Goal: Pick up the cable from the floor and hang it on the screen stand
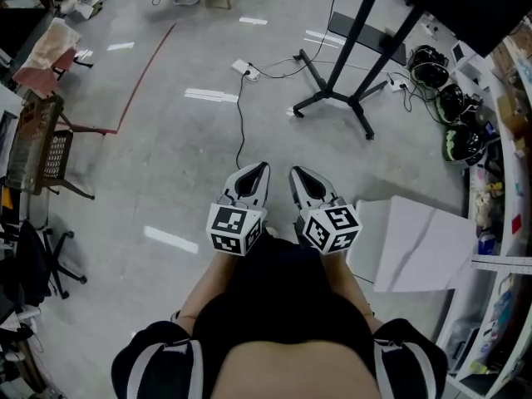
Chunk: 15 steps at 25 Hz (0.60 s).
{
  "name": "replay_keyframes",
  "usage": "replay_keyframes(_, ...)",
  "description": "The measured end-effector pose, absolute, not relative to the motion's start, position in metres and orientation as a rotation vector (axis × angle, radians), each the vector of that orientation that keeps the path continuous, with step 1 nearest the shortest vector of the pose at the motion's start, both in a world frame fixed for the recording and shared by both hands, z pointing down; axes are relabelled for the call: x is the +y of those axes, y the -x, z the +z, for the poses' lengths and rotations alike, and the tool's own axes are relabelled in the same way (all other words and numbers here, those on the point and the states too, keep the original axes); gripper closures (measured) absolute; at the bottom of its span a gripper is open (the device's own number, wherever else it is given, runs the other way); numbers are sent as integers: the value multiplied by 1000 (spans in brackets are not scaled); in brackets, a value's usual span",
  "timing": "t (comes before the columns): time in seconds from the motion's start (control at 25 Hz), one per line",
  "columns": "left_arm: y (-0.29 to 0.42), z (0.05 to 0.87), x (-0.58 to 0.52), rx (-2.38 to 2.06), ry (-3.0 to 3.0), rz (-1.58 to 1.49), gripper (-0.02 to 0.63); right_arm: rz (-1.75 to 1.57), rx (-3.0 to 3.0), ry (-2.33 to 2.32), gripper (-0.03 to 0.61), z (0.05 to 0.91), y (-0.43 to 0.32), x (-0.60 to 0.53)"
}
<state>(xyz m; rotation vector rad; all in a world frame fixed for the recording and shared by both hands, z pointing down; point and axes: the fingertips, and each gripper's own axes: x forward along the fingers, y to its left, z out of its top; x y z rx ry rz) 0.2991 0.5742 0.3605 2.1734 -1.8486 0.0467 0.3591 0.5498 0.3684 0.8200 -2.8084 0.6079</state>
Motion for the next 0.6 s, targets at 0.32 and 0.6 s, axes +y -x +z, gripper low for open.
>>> replay_keyframes(0.32,-274,369,564,-1911,-2073,34,607,602,-2801,-740,554,377,-341,539)
replay_keyframes(0.6,-253,369,526,-1916,-2061,22,606,591,-2789,-763,554,377,-320,501)
